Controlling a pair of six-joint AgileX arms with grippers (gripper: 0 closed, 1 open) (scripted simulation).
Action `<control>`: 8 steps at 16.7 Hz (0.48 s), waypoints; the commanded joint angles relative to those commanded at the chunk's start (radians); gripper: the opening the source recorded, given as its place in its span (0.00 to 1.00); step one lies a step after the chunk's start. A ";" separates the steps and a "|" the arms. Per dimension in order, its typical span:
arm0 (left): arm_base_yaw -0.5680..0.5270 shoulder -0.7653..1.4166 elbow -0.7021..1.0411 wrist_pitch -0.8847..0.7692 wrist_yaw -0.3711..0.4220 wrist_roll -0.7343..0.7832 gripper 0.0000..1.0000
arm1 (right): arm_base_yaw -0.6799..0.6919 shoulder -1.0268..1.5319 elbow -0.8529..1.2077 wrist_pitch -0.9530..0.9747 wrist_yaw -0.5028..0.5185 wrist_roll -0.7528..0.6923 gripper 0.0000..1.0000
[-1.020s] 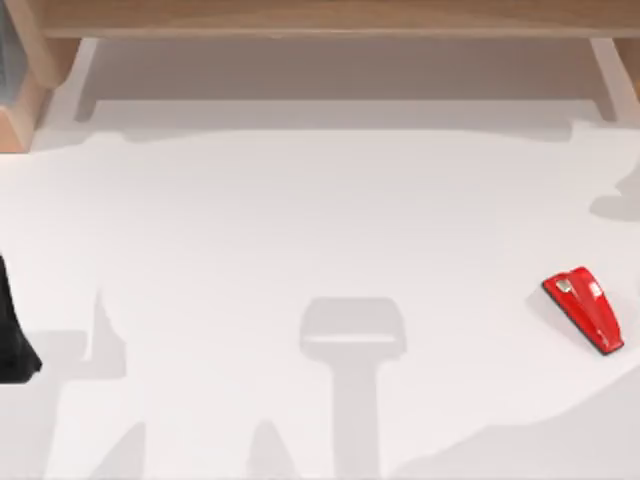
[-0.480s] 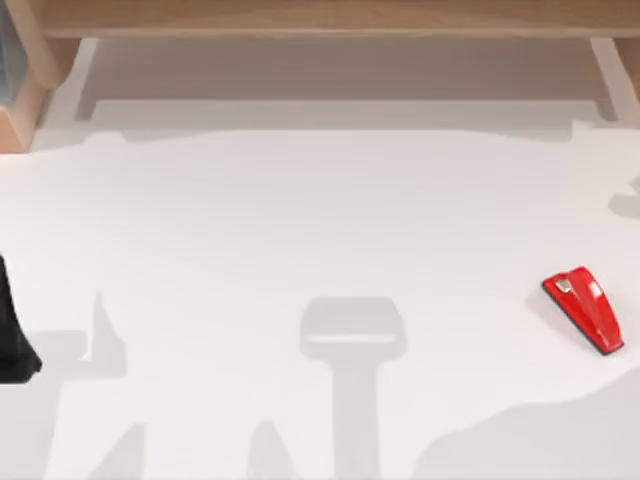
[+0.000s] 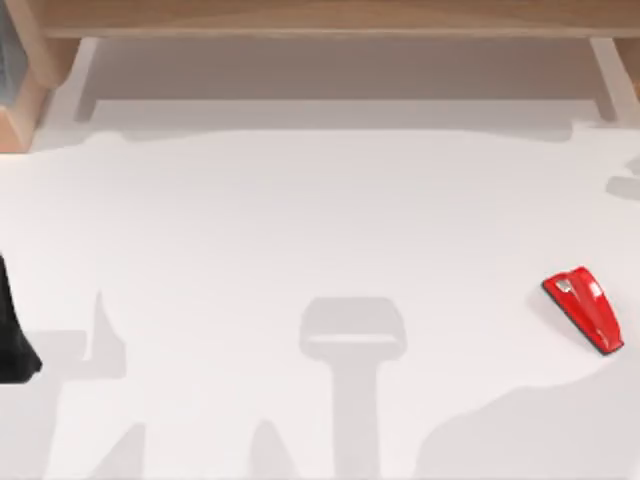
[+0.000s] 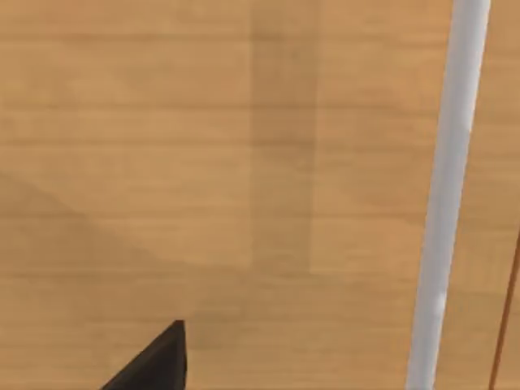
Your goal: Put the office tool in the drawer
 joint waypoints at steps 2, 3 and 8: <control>0.000 0.000 0.000 0.000 0.000 0.000 1.00 | 0.000 0.000 0.000 0.000 0.000 0.000 1.00; 0.000 0.000 0.000 0.000 0.000 0.000 1.00 | 0.000 0.000 0.000 0.000 0.000 0.000 1.00; 0.000 0.000 0.000 0.000 0.000 0.000 1.00 | 0.000 0.000 0.000 0.000 0.000 0.000 0.62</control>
